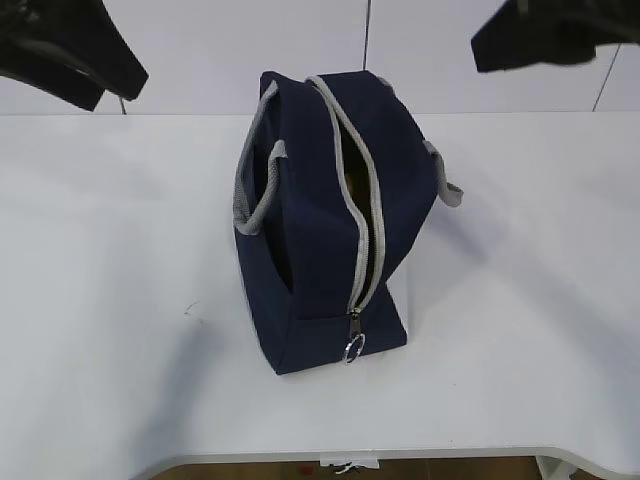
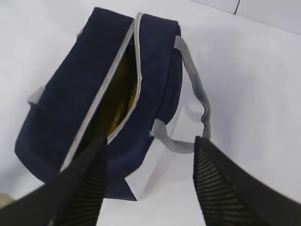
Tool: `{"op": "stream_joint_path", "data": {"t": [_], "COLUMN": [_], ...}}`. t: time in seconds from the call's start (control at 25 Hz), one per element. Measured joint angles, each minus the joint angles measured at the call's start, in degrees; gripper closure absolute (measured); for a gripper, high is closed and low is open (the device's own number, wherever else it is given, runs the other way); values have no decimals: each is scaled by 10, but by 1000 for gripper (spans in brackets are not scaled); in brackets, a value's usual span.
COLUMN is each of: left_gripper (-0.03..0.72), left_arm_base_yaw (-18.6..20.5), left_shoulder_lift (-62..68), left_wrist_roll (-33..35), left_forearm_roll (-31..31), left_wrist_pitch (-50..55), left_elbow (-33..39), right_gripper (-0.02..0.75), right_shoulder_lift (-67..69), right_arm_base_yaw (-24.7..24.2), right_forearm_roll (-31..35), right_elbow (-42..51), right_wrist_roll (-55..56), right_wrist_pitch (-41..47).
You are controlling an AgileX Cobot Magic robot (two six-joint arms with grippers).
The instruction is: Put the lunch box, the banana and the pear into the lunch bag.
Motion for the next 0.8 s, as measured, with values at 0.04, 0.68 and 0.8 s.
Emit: {"op": "stream_joint_path", "data": {"t": [0.04,0.68,0.8], "left_gripper": [270,285,286], "left_arm_base_yaw": [0,0,0], "left_shoulder_lift": [-4,-20,-20], "left_wrist_roll": [-1,-2,-2], "left_forearm_roll": [0,1,1], "left_wrist_pitch": [0,1,1], "left_elbow": [0,0,0], "right_gripper": [287,287,287], "right_shoulder_lift": [-13,-66,-65], "right_arm_base_yaw": [0,7,30], "right_forearm_roll": [3,8,9], "right_elbow": [27,212,268], "right_wrist_roll": [-5,-26,-28], "right_wrist_pitch": [-22,-299,-391]}}
